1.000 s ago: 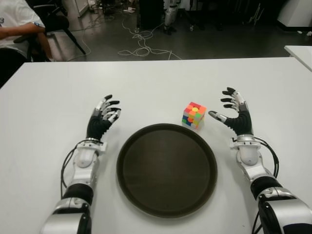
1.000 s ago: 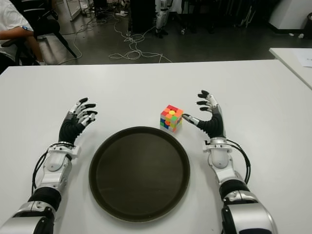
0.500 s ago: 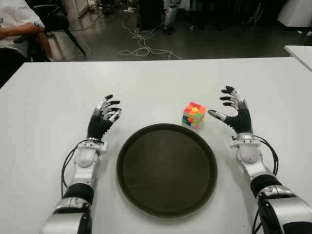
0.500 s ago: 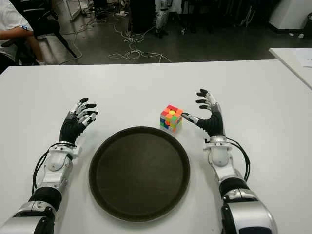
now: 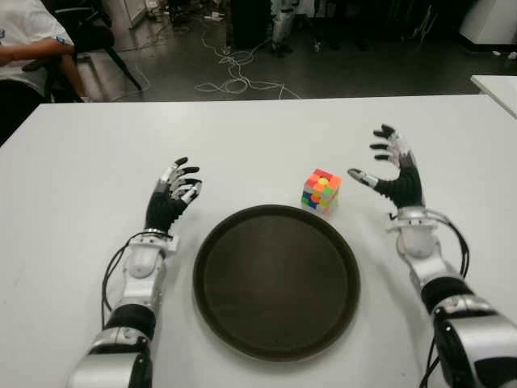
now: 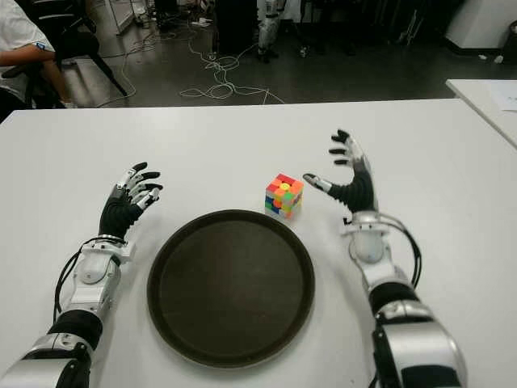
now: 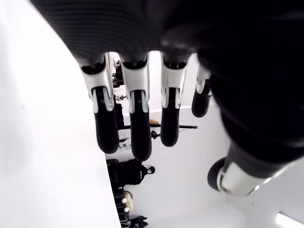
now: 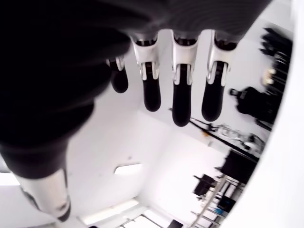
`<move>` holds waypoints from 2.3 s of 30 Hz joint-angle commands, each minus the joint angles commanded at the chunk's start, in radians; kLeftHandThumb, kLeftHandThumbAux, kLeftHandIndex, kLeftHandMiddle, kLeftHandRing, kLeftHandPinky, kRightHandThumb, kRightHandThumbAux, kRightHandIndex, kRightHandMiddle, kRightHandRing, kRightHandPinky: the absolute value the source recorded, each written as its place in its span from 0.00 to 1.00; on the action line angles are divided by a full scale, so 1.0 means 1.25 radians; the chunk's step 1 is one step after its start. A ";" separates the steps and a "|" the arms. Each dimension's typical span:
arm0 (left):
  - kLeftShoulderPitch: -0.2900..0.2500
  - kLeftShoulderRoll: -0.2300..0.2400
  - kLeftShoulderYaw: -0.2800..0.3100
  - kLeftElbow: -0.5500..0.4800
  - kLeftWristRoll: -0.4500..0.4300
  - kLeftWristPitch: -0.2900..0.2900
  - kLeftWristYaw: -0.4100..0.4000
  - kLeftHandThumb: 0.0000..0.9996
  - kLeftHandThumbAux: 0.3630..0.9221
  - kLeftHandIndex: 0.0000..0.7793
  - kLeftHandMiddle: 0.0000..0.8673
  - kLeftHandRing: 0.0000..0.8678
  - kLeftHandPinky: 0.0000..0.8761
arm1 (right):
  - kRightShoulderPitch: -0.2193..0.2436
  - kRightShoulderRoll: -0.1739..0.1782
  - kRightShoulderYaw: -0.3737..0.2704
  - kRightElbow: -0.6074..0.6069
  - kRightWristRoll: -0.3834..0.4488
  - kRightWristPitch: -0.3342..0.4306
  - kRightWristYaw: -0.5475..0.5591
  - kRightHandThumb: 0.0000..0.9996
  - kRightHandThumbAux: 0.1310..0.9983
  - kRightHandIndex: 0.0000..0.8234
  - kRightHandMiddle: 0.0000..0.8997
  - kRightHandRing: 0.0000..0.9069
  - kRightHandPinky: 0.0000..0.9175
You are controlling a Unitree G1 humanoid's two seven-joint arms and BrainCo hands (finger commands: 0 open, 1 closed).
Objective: Pick up the Rubik's Cube and put it in the plate
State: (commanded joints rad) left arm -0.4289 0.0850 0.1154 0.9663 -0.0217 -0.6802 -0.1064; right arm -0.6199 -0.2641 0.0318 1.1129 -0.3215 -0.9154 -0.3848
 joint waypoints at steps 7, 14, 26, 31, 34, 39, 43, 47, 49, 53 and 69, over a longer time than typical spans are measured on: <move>0.000 0.004 -0.001 0.000 0.001 0.000 -0.003 0.52 0.56 0.18 0.30 0.35 0.41 | -0.013 -0.005 0.018 -0.021 -0.029 0.011 -0.027 0.00 0.70 0.16 0.22 0.27 0.36; -0.002 0.009 -0.001 0.000 0.003 0.011 -0.003 0.50 0.55 0.17 0.30 0.35 0.41 | -0.033 -0.012 0.039 -0.055 -0.063 0.053 -0.050 0.00 0.71 0.15 0.23 0.27 0.34; -0.002 0.005 0.005 -0.003 -0.004 0.026 -0.003 0.55 0.54 0.18 0.30 0.36 0.41 | 0.008 -0.101 0.102 -0.360 -0.205 0.308 0.051 0.00 0.60 0.15 0.24 0.27 0.28; -0.002 0.006 0.006 0.006 -0.003 0.013 -0.002 0.53 0.52 0.18 0.31 0.37 0.42 | 0.029 -0.153 0.145 -0.512 -0.273 0.478 0.215 0.00 0.50 0.12 0.21 0.22 0.20; -0.001 0.007 0.004 0.004 0.002 0.012 0.001 0.52 0.53 0.18 0.31 0.37 0.42 | 0.031 -0.178 0.167 -0.576 -0.297 0.551 0.317 0.00 0.46 0.11 0.20 0.20 0.17; 0.003 0.008 0.002 -0.003 0.005 0.013 0.004 0.51 0.53 0.18 0.31 0.37 0.42 | 0.032 -0.223 0.205 -0.658 -0.335 0.622 0.468 0.00 0.44 0.09 0.20 0.20 0.16; 0.004 0.009 0.001 -0.008 0.007 0.020 0.006 0.50 0.53 0.18 0.31 0.37 0.42 | 0.039 -0.247 0.225 -0.710 -0.360 0.661 0.542 0.00 0.43 0.06 0.21 0.20 0.17; 0.004 0.008 0.003 -0.007 0.004 0.018 0.003 0.53 0.54 0.18 0.31 0.36 0.41 | 0.042 -0.261 0.241 -0.741 -0.389 0.698 0.590 0.00 0.43 0.05 0.20 0.20 0.16; 0.005 0.008 0.004 -0.006 0.002 0.015 0.001 0.55 0.54 0.18 0.31 0.36 0.40 | 0.044 -0.263 0.249 -0.747 -0.401 0.714 0.606 0.00 0.44 0.04 0.20 0.20 0.16; 0.005 0.007 0.006 -0.004 -0.002 0.006 -0.005 0.56 0.55 0.18 0.30 0.36 0.40 | 0.048 -0.268 0.258 -0.757 -0.416 0.734 0.626 0.00 0.46 0.03 0.20 0.21 0.19; 0.011 0.009 0.004 -0.016 0.002 0.008 -0.003 0.54 0.55 0.18 0.31 0.37 0.42 | 0.063 -0.279 0.264 -0.777 -0.440 0.741 0.621 0.07 0.50 0.02 0.20 0.24 0.26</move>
State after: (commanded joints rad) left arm -0.4156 0.0959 0.1208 0.9470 -0.0190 -0.6703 -0.1098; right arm -0.5408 -0.6128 0.3622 0.1417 -0.8713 0.0104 0.3914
